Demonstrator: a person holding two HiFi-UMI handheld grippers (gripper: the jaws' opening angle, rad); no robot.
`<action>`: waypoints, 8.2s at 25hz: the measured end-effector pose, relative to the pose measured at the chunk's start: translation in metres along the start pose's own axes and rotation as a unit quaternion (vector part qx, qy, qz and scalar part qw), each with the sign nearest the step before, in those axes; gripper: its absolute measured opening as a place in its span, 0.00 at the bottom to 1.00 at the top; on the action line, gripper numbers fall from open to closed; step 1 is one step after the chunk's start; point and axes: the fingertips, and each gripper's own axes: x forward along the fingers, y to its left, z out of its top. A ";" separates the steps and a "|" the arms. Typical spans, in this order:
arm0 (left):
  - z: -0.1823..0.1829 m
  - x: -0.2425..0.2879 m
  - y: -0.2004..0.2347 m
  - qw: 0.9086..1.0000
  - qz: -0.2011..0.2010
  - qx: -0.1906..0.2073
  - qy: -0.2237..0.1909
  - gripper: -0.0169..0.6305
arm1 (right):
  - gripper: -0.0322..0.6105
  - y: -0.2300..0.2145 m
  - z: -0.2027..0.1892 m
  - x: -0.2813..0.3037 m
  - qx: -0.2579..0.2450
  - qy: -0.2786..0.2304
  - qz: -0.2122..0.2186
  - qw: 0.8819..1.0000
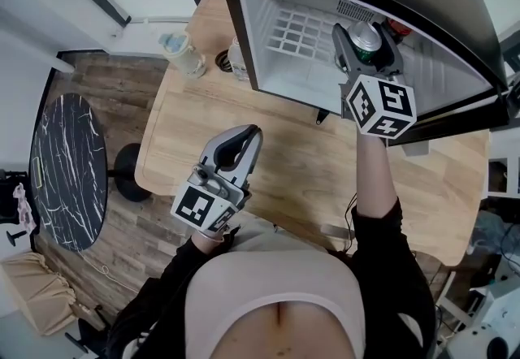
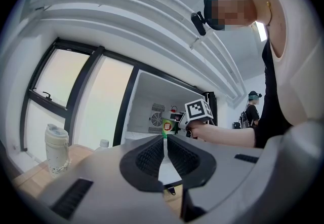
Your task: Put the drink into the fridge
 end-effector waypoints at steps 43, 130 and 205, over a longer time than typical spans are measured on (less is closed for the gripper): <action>-0.005 0.006 -0.013 1.000 -0.019 -0.003 0.005 0.07 | 0.59 -0.018 -0.004 0.032 -0.010 -0.006 -0.026 1.000; 0.014 0.077 -0.122 0.986 -0.162 0.011 -0.022 0.07 | 0.12 0.020 0.009 -0.215 -0.018 -0.034 -0.043 0.998; 0.025 -0.272 -0.260 0.987 -0.149 -0.003 -0.053 0.07 | 0.10 0.278 0.013 -0.505 0.010 -0.022 0.009 1.000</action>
